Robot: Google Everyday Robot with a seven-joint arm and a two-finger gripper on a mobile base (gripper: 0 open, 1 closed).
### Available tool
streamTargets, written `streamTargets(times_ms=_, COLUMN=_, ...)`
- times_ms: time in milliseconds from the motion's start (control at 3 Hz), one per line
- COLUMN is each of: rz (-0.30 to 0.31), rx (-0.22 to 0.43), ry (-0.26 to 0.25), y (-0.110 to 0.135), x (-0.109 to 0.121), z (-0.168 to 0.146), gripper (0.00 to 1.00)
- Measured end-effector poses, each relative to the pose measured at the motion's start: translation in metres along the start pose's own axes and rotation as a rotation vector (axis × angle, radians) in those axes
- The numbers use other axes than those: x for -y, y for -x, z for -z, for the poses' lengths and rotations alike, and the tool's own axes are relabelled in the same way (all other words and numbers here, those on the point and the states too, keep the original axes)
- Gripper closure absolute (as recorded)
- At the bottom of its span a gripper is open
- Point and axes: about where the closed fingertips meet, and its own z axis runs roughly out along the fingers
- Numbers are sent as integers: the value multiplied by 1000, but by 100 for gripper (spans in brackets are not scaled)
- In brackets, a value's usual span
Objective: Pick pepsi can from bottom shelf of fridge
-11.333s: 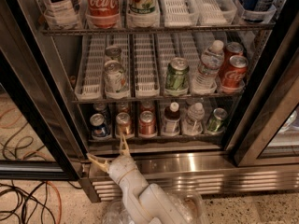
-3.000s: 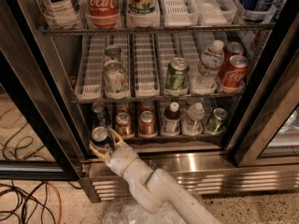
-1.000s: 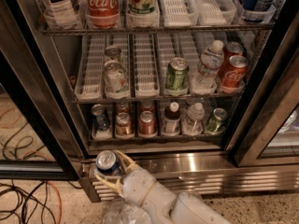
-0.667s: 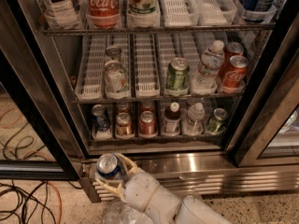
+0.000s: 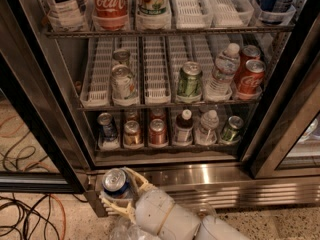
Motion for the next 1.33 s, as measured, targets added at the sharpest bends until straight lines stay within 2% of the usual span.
streamTargets(times_ms=333, rz=-37, rx=0, ry=6, y=14, x=-7, z=10, gripper=100)
streamTargets(times_ms=1000, rz=-193, rx=-23, ry=48, y=27, x=-18, z=21, gripper=100)
streamTargets(times_ms=1333, rz=-242, rx=-106, ry=95, y=43, x=-35, z=21, gripper=100)
